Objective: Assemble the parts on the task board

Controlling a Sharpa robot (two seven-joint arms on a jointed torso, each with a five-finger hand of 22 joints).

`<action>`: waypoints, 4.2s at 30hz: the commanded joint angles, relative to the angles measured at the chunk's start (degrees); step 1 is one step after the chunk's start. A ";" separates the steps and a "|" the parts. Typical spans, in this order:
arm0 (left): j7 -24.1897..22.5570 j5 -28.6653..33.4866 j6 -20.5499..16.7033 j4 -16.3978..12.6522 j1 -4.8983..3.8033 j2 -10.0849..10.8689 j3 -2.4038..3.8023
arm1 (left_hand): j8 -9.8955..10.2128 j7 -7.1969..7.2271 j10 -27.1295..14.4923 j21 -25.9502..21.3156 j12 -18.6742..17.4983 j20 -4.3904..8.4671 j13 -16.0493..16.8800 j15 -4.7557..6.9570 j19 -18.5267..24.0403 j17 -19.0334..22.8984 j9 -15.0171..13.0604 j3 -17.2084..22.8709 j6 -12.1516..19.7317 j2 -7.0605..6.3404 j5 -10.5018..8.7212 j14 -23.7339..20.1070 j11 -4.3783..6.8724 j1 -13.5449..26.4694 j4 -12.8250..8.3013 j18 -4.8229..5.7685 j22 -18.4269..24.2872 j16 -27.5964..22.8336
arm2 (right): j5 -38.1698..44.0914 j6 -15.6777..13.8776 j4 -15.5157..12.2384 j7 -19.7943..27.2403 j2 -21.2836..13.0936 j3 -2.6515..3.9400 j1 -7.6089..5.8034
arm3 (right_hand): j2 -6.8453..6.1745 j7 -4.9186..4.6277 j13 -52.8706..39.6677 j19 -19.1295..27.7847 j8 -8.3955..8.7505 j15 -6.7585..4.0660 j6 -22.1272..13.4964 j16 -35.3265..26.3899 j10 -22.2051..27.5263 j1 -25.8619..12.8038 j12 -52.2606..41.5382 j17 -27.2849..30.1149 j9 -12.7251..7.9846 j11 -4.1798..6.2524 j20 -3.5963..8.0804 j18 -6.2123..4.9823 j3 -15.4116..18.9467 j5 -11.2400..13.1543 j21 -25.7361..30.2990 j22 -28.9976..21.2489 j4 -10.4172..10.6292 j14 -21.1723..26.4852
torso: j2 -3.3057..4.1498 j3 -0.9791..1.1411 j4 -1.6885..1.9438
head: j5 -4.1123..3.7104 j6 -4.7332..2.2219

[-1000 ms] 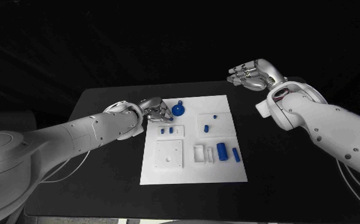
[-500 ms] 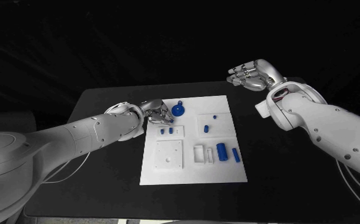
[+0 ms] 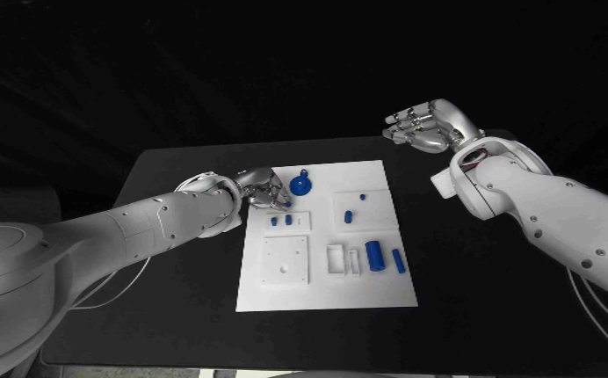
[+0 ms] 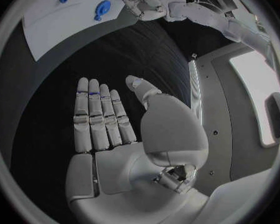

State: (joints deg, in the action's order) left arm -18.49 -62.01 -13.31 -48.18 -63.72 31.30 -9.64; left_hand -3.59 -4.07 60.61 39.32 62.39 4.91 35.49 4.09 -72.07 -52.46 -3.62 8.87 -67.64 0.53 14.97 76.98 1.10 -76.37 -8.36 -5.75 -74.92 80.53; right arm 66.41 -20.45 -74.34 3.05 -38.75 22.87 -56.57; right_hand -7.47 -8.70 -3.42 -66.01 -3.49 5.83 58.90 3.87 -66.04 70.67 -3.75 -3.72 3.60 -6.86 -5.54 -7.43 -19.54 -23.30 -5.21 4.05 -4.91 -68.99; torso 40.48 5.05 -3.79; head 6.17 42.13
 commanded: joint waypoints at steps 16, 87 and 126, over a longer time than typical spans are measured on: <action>0.49 -2.84 -0.18 0.49 0.08 0.25 0.01 | -0.01 0.11 0.55 0.58 -0.26 0.34 0.09 0.14 0.03 -0.18 -0.07 -0.37 -0.42 0.69 -0.14 0.51 0.00 -0.19 -0.20 -0.06 -1.14 -0.07 | 0.21 0.23 -0.09 0.65 0.01 0.02 0.03 | 0.04 0.10 0.07 -0.22 -0.06 0.18 0.31 -0.26 -0.16 -0.27 0.32 0.02 -0.04 0.10 -0.22 0.13 0.29 -0.27 0.37 -0.08 -0.03 -0.30 | 0.00 -0.01 -0.01 | 0.10 0.11; 1.81 -0.06 1.63 0.08 0.07 -1.50 1.33 | -0.01 0.09 0.67 1.07 -0.39 0.38 0.30 0.18 -0.21 -0.38 -0.08 -0.34 -0.33 0.81 -0.11 0.60 0.01 -0.17 -0.45 -0.03 -1.24 -0.08 | 0.18 0.14 -0.16 0.68 -0.14 0.02 0.04 | 0.04 0.10 0.07 -0.22 -0.06 0.18 0.31 -0.26 -0.16 -0.27 0.32 0.02 -0.04 0.10 -0.22 0.13 0.29 -0.27 0.37 -0.08 -0.03 -0.30 | 0.00 -0.01 0.03 | -0.45 -0.02; 2.67 -4.79 1.72 0.79 0.06 -0.79 1.24 | 0.00 0.00 0.72 1.57 -0.53 0.38 0.31 0.17 -0.41 -0.41 -0.07 -0.36 -0.12 0.95 -0.18 0.68 0.03 -0.30 -0.58 -0.05 -1.30 -0.17 | 0.04 -0.35 -0.06 1.08 0.00 0.02 0.04 | 0.11 0.14 0.07 -0.28 -0.07 0.15 0.39 -0.25 -0.21 -0.24 0.32 0.02 -0.03 0.15 -0.20 0.12 0.35 -0.30 0.35 -0.07 -0.07 -0.36 | 0.00 -0.07 0.01 | -0.21 0.18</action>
State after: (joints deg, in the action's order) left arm -15.91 -66.49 -12.02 -47.24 -63.71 30.50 -8.41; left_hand -3.59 -3.87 61.02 40.69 62.12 5.12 35.76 4.29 -72.28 -52.85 -3.62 8.47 -67.84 0.92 14.98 77.18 1.11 -76.77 -8.76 -5.73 -74.92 80.54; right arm 66.36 -20.72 -74.34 3.39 -38.80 22.88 -56.55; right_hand -7.47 -8.70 -3.42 -66.01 -3.49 5.83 58.90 3.86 -66.04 70.67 -3.75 -3.72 3.60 -6.86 -5.54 -7.43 -19.54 -23.30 -5.21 4.05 -4.91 -68.99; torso 40.46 5.00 -3.77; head 5.90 42.31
